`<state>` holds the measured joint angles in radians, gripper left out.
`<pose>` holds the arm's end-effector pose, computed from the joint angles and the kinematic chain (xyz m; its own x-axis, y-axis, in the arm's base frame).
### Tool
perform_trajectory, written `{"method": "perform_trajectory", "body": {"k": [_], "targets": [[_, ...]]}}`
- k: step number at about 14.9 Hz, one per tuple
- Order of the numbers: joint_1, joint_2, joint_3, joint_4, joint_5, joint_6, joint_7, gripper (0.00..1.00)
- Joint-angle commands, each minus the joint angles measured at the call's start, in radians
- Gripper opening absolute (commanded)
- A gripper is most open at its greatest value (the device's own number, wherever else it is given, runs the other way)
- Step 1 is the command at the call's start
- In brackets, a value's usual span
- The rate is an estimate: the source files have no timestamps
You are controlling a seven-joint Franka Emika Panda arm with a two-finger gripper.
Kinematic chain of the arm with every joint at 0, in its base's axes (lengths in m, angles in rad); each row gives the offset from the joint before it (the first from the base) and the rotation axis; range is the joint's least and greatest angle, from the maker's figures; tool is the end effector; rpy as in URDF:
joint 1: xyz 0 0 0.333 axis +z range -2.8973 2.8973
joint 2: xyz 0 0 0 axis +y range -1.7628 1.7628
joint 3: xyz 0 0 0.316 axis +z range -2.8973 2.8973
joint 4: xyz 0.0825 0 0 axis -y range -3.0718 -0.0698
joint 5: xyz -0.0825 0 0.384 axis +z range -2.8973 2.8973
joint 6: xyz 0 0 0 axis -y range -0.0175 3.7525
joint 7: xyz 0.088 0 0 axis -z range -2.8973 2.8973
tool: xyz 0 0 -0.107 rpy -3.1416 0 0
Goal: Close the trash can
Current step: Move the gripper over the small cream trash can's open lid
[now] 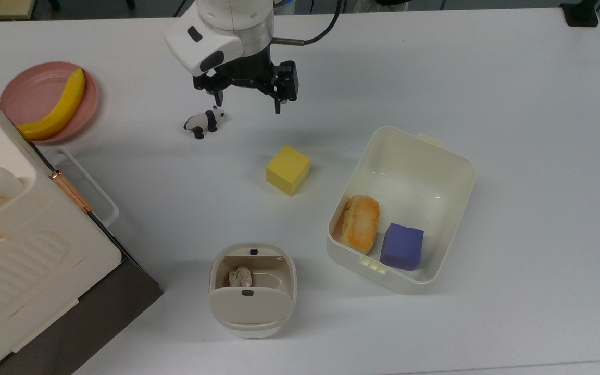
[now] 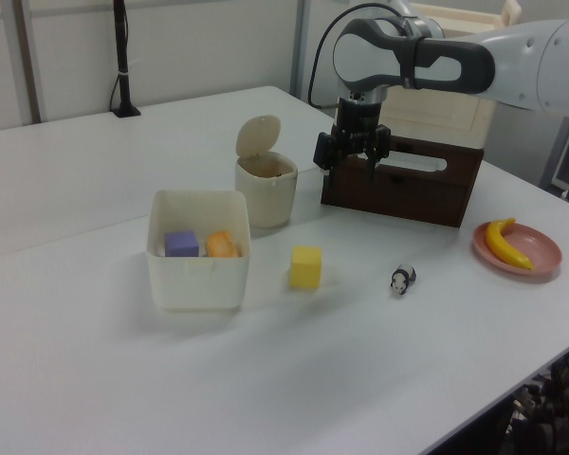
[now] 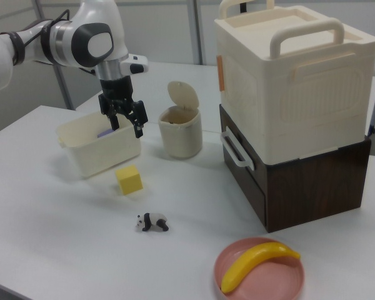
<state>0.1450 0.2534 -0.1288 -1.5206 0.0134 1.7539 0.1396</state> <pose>0.6370 0.0199 0.5139 0.9924 -0.1220 -0.0152 -0.1217 -0.9923 0.0214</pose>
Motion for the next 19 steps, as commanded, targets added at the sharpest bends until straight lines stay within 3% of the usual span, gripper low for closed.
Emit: {"method": "perform_trajectory", "body": {"k": [1,15,17,19], "targets": [[0.004,-0.011,0.003,-0.01,-0.012,-0.01,0.018,1.0],[-0.004,0.012,-0.005,0.0,0.0,0.07,0.02,1.0],[-0.004,0.018,-0.006,0.0,0.002,0.099,0.018,0.93],[-0.004,0.023,-0.008,0.002,0.003,0.122,0.005,0.76]]}}
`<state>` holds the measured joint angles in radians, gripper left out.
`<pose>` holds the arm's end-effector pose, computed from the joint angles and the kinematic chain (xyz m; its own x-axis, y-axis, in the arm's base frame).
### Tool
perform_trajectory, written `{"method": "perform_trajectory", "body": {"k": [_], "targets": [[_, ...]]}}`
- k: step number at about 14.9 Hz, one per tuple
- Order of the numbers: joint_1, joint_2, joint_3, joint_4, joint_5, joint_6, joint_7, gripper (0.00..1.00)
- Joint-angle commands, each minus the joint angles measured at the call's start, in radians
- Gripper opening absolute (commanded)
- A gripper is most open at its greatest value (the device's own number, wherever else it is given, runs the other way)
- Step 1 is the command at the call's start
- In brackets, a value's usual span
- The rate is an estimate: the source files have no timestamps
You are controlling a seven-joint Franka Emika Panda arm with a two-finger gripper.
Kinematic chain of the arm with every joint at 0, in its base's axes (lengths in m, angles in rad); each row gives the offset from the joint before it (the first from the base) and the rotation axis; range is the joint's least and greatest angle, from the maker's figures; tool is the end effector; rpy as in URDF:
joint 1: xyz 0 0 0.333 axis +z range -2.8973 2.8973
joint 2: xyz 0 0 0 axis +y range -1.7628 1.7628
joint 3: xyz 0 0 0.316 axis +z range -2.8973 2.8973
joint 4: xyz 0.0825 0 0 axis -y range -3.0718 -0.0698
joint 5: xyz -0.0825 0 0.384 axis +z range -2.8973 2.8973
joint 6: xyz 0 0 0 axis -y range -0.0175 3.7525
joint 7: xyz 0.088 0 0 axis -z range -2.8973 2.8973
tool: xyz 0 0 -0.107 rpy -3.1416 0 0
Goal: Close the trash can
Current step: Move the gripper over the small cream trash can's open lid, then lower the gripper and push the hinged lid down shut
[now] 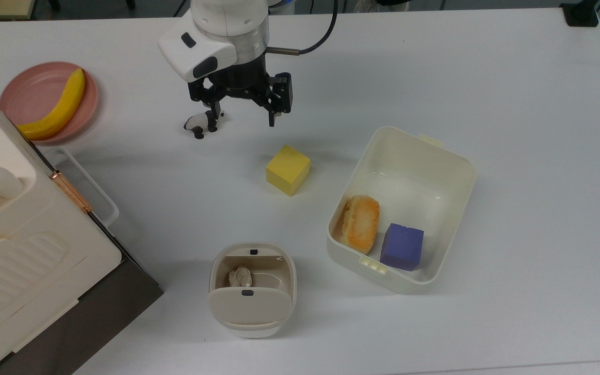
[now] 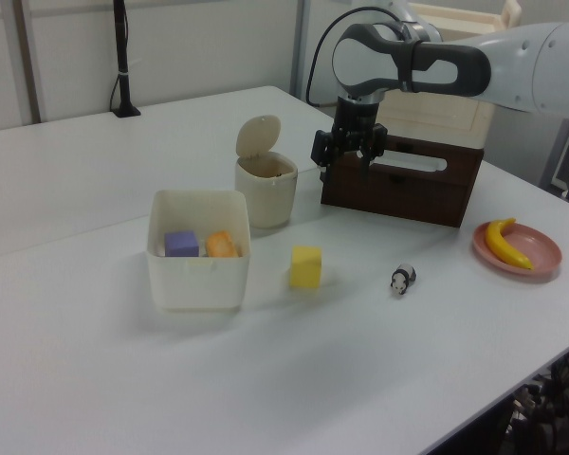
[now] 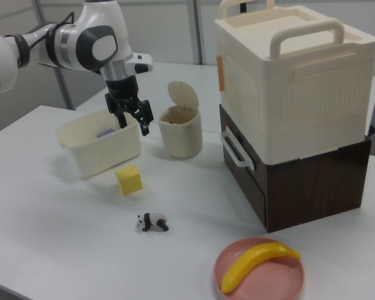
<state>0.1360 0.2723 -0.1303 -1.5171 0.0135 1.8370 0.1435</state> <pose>0.6497 0.0141 0.5110 0.9895 -0.1344 0.0524 -0.1354 -0.9907 0.0144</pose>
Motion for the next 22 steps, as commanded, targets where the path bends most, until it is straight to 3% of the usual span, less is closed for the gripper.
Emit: {"method": "perform_trajectory", "body": {"k": [1,3,4,6,9,12,16,20,22], "targets": [[0.005,0.004,-0.006,-0.002,0.005,0.068,0.002,0.62],[0.005,0.004,-0.006,0.028,0.028,0.167,0.002,0.35],[0.005,0.019,-0.006,0.044,0.029,0.312,0.004,0.14],[0.007,0.062,-0.006,0.086,0.031,0.428,0.016,0.01],[0.016,0.178,-0.008,0.179,0.028,0.705,0.024,0.0],[0.016,0.278,-0.011,0.27,0.011,0.859,0.105,0.0],[0.014,0.332,-0.014,0.31,0.003,0.932,0.107,0.0],[0.014,0.436,-0.057,0.406,0.003,0.933,0.11,0.0],[0.016,0.446,-0.065,0.405,0.003,0.933,0.108,0.0]]}}
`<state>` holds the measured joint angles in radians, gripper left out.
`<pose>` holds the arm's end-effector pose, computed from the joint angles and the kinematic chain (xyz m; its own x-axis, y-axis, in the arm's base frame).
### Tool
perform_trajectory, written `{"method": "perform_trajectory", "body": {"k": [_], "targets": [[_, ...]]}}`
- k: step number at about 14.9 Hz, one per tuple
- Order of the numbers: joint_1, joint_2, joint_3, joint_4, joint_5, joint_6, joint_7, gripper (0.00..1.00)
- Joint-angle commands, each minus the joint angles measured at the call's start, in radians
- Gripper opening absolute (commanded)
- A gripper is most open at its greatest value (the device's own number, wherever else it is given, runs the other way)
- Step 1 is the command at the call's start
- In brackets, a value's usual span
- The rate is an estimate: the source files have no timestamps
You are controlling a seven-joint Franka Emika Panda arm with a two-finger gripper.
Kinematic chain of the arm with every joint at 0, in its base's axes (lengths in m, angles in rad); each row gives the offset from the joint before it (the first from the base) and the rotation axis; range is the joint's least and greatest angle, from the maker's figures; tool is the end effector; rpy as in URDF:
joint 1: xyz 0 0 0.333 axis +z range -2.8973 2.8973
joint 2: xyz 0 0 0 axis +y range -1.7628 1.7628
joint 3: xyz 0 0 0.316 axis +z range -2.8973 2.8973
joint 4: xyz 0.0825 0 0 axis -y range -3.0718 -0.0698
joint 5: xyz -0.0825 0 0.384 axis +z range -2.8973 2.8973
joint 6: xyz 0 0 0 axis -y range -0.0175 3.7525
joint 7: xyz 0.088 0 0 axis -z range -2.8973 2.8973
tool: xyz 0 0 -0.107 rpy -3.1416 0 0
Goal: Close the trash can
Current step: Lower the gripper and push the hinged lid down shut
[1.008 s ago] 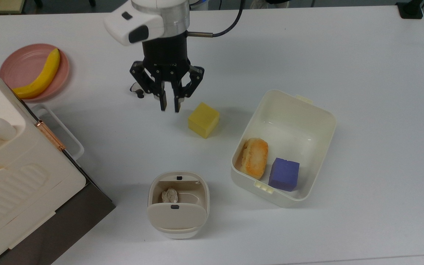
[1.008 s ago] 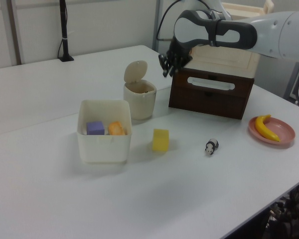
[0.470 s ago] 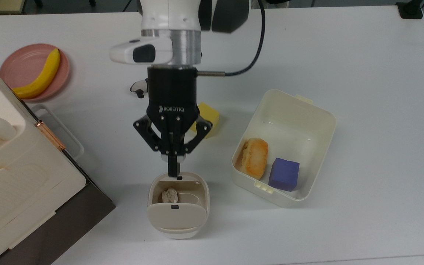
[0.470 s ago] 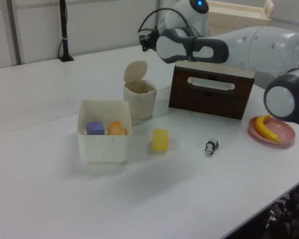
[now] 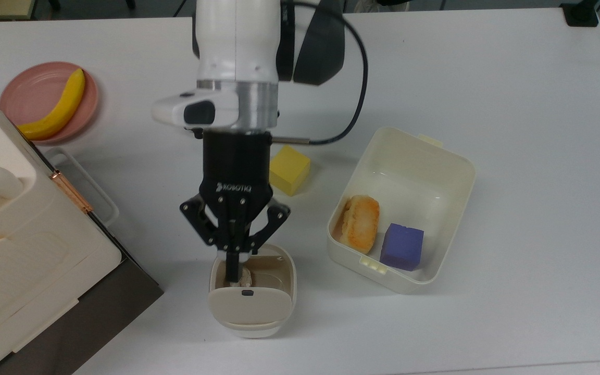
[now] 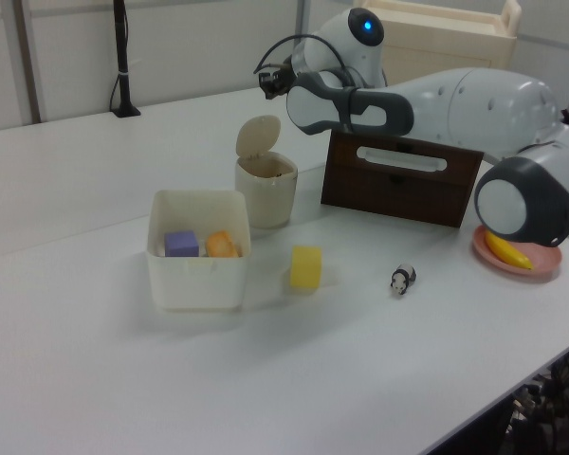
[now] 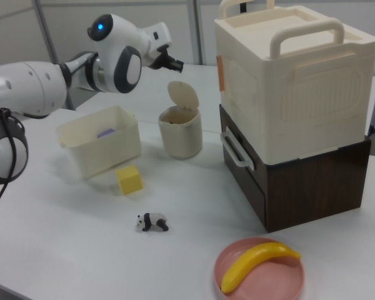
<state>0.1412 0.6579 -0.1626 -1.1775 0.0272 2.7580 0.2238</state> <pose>0.7877 0.0272 0.5216 0.5841 -0.1615 0.7955 -0.1277 -0.9861 -0.1064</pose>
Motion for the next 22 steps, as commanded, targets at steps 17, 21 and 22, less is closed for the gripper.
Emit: {"method": "perform_trajectory", "body": {"k": [17,21,22], "targets": [[0.041,0.031,-0.014,-0.096,-0.016,-0.282,-0.078,0.0],[0.041,0.036,-0.001,-0.111,-0.015,-0.281,-0.07,0.0],[0.038,0.019,-0.001,-0.108,-0.004,-0.281,-0.069,0.0]]}}
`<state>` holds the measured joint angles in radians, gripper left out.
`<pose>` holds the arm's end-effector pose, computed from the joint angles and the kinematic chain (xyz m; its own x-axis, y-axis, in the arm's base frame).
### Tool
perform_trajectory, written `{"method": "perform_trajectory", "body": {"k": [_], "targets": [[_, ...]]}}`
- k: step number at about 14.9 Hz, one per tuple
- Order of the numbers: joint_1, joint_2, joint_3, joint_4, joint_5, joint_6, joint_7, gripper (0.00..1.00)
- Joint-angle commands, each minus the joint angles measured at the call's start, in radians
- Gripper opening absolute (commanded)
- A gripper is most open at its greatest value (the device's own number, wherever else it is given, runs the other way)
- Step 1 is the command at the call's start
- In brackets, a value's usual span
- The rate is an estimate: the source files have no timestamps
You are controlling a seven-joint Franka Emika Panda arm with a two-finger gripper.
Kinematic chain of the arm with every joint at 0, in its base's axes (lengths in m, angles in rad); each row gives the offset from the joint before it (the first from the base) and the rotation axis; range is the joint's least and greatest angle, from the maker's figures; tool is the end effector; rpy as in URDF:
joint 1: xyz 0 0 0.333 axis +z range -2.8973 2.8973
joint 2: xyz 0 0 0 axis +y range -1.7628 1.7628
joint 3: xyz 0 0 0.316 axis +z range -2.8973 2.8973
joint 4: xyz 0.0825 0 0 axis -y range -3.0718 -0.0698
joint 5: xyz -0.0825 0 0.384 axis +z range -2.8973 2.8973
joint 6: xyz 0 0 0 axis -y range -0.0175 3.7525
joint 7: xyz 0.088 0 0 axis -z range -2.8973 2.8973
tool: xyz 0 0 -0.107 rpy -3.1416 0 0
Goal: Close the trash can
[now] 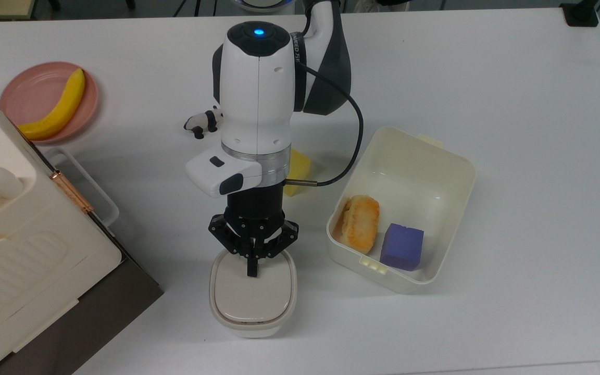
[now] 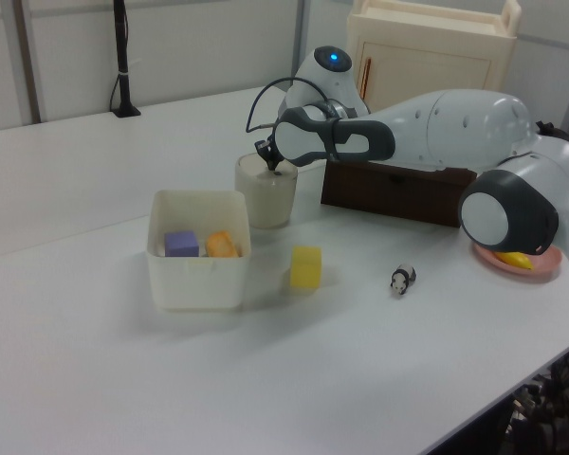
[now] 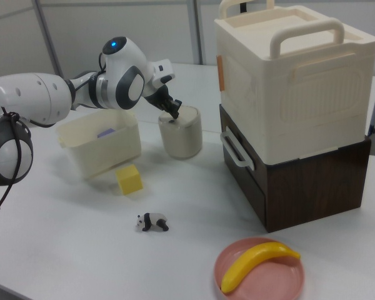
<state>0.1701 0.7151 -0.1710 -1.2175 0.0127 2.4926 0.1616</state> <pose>0.7876 0.0416 0.4200 0.8355 -0.0771 0.5441 -0.0999 -0.9949 0.0124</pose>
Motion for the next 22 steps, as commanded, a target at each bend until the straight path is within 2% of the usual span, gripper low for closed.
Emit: {"method": "perform_trajectory", "body": {"k": [1,3,5,6,9,11,12,13,14,18,22], "targets": [[0.003,-0.075,0.008,-0.07,0.013,-0.017,-0.005,0.0],[0.002,-0.155,0.013,-0.091,0.015,-0.024,-0.005,0.0],[-0.001,-0.247,0.018,-0.169,0.018,-0.061,-0.008,0.01],[-0.003,-0.293,0.025,-0.213,0.018,-0.099,-0.013,0.06],[-0.027,-0.438,0.071,-0.336,0.018,-0.293,-0.083,0.35],[-0.038,-0.512,0.084,-0.361,0.021,-0.528,-0.208,0.48],[-0.043,-0.537,0.084,-0.361,0.035,-0.635,-0.258,0.58],[-0.053,-0.561,0.084,-0.361,0.059,-0.721,-0.289,0.73],[-0.061,-0.584,0.084,-0.366,0.079,-0.78,-0.3,1.0],[-0.052,-0.664,0.084,-0.428,0.064,-0.856,-0.298,1.0],[-0.057,-0.663,0.082,-0.424,0.027,-0.851,-0.295,1.0]]}}
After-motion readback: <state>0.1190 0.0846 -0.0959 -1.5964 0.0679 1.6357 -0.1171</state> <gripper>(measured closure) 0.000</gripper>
